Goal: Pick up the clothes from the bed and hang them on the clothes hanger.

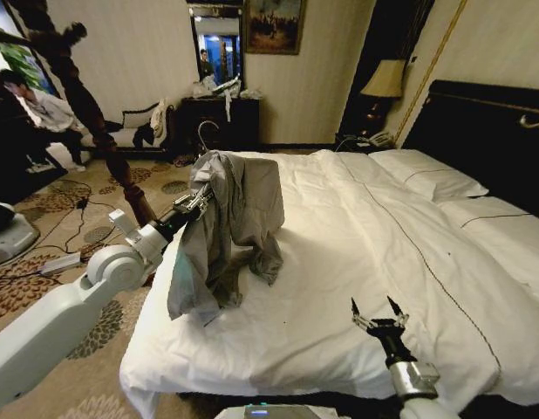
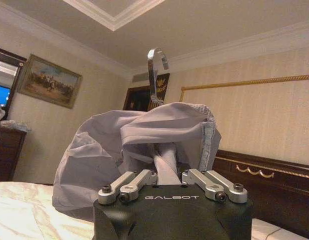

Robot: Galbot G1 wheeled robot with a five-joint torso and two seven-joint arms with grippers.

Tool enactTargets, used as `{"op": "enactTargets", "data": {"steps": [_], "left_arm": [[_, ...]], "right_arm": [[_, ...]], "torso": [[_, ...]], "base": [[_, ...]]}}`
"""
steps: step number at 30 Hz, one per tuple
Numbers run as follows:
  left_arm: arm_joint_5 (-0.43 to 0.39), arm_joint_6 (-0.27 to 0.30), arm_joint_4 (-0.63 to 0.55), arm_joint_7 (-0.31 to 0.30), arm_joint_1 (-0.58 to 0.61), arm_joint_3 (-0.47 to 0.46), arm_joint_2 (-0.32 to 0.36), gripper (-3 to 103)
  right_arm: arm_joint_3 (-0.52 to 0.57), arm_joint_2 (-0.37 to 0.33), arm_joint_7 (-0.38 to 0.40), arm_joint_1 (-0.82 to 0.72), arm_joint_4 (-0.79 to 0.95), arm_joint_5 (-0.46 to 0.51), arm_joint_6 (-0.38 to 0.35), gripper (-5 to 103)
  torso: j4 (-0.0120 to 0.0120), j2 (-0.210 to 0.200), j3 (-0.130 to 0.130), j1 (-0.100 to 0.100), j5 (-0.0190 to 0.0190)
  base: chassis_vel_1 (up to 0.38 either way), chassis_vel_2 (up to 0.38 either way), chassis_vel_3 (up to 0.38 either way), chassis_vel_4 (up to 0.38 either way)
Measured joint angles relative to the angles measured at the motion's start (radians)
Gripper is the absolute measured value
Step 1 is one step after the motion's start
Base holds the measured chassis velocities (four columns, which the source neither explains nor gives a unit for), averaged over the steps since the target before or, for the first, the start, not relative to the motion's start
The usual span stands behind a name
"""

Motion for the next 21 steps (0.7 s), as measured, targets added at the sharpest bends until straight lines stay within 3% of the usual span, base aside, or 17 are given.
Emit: {"op": "enactTargets", "data": {"steps": [7,21], "left_arm": [[0.015,0.034,0.018,-0.051,-0.055,0.003,0.007,15],[-0.062,0.112,0.154,-0.121,-0.358,0.071,0.065,15]], "right_arm": [[-0.002,-0.004,0.0,0.004,0.001,0.004,-0.001,100],[-0.004,-0.009,0.004,0.008,0.003,0.012,-0.007,100]], "torso": [[-0.0003,0.0,0.0,0.0,0.0002],[-0.0001,0.0,0.0,0.0,0.0001]], "base": [[0.0,0.0,0.0,0.0],[0.0,0.0,0.0,0.0]]}}
